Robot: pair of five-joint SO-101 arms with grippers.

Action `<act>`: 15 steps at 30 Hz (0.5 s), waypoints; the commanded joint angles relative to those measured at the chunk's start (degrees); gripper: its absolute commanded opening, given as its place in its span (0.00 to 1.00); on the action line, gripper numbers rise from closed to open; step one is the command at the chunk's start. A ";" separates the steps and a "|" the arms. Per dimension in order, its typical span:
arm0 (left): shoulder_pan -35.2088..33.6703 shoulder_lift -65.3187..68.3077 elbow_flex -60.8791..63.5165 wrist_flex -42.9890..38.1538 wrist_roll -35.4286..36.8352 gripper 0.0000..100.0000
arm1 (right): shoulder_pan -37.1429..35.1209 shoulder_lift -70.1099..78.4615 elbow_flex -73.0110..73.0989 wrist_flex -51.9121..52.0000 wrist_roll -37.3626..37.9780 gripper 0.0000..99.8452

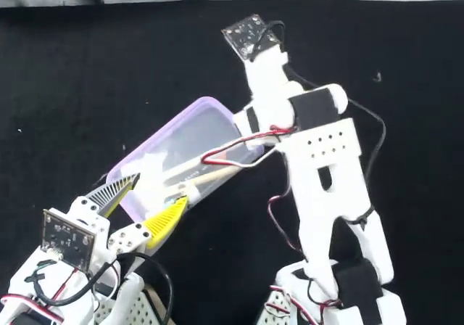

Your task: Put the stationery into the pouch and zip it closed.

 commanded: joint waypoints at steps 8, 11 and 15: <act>-0.40 0.26 -0.75 -0.35 0.00 0.22 | 14.59 -13.05 -7.25 0.79 7.21 0.32; -0.40 0.18 -0.84 -1.85 -3.52 0.06 | 15.30 -17.98 -7.87 0.44 7.21 0.20; -0.40 0.00 -1.01 -2.64 -8.70 0.06 | 15.21 -23.69 -4.62 0.44 7.12 0.01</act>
